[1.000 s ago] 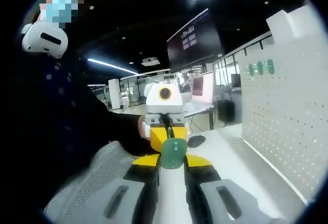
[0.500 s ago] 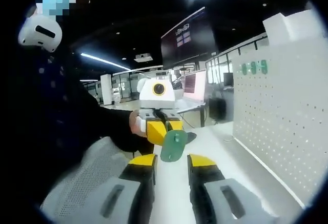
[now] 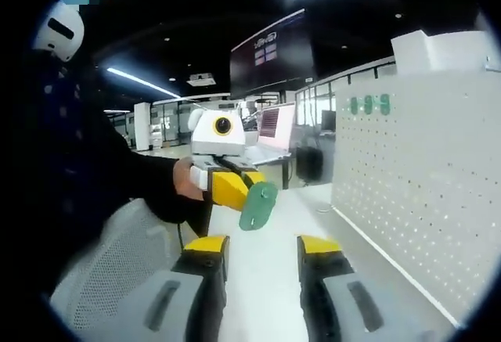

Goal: Insert the hook assembly into the mounting plate slot until the hook locks in place.

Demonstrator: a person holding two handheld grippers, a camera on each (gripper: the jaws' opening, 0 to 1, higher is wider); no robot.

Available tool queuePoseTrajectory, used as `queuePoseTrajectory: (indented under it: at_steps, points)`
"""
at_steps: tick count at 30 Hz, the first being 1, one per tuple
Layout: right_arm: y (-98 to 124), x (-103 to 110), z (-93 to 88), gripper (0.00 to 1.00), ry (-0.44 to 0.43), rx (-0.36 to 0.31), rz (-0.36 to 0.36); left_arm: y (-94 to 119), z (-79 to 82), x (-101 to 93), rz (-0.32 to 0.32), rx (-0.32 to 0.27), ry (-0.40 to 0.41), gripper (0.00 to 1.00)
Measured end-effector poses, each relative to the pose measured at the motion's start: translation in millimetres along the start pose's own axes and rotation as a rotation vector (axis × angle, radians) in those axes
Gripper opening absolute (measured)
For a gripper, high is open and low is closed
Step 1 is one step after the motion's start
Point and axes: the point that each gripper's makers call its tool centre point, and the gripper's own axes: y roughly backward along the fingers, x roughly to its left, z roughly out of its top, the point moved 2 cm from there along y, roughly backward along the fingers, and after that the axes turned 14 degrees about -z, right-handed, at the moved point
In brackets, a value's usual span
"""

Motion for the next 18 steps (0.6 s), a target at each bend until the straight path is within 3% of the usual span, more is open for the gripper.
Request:
queuePoseTrajectory:
  at_steps: [8,14,18]
  points:
    - [1.4,-7.1,2.0,0.36,0.022,-0.014,-0.078,2.2,-0.7,6.4,0.05,0.018,-0.023,0.03]
    - [0.1,-15.3,-1.9,0.37,0.015,-0.023,-0.156,11.0,0.1,19.6,0.14,0.023,-0.038,0.03]
    - [-1.2,-18.9,-9.5,0.37,0.046,0.01,-0.215,13.2,0.7,23.6,0.176,0.028,-0.049,0.03]
